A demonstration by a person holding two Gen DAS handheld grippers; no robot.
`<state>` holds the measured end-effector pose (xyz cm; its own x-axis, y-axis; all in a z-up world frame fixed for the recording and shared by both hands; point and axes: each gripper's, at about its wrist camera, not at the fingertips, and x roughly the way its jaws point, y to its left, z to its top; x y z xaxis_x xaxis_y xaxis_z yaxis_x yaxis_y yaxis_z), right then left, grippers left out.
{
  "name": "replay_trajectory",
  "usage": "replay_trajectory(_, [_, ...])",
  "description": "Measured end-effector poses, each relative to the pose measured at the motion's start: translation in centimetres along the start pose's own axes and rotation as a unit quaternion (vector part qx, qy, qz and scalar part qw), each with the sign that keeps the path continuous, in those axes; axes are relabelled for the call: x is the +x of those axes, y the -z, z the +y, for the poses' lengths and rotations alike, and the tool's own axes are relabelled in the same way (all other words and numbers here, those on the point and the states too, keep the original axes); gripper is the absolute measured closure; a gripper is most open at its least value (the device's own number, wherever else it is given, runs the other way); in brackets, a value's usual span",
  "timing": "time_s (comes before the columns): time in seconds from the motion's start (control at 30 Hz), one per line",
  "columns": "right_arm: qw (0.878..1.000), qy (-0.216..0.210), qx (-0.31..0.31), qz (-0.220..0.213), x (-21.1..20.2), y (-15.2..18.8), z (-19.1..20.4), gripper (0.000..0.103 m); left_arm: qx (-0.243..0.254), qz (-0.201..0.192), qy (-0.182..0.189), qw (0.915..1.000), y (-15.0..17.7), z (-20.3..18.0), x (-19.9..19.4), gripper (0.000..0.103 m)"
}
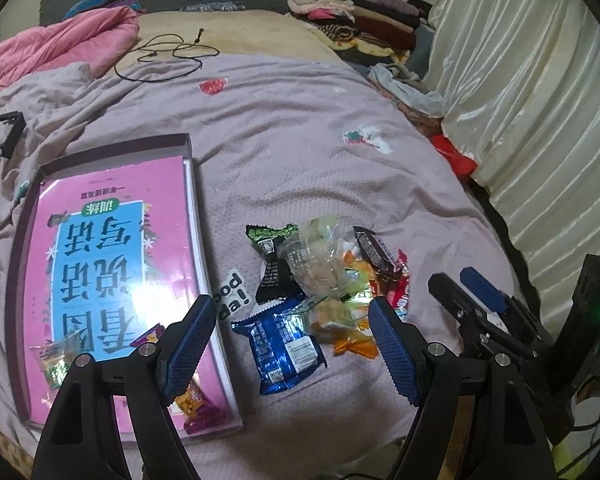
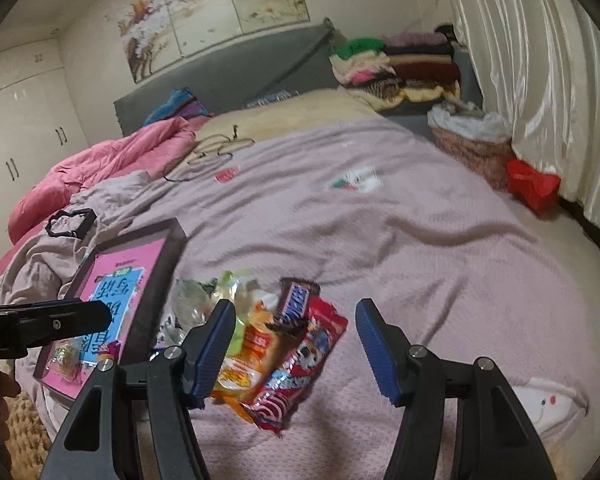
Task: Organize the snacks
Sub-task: 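Move both open tools back over the snack pile, then grasp the clear candy bag with the left tool while the right tool grasps the red cartoon snack packet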
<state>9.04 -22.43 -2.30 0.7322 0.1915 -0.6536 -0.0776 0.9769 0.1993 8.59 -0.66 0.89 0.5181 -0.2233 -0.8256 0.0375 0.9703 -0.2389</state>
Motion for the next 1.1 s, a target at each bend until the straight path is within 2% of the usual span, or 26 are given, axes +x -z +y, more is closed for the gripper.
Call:
replay_trajectory(0.33, [0.998, -0.003, 0.026, 0.064, 2.7, 1.5, -1.4, 0.042, -0.020, 0.026, 0.012, 0.9994, -1.1, 0.0, 3.2, 0.024])
replay_trajectory(0.63, [0.994, -0.027, 0.027, 0.103, 4.4, 2.4, -1.4, 0.063, -0.029, 0.042, 0.020, 0.9985, -1.5, -0.1, 5.3, 0.024])
replay_trajectory(0.83, [0.992, -0.038, 0.029, 0.117, 5.3, 2.9, -1.2, 0.066, -0.038, 0.047, 0.029, 0.9977, -1.8, 0.2, 6.4, 0.025])
replay_trajectory(0.9, [0.992, -0.041, 0.032, 0.119, 5.6, 2.9, -1.2, 0.068, -0.044, 0.048, 0.037, 0.9972, -1.8, 0.3, 6.6, 0.029])
replay_trajectory(1.1, [0.991, -0.041, 0.035, 0.125, 6.2, 2.9, -1.5, 0.070, -0.065, 0.053, 0.045, 0.9954, -2.1, 0.7, 7.5, 0.033])
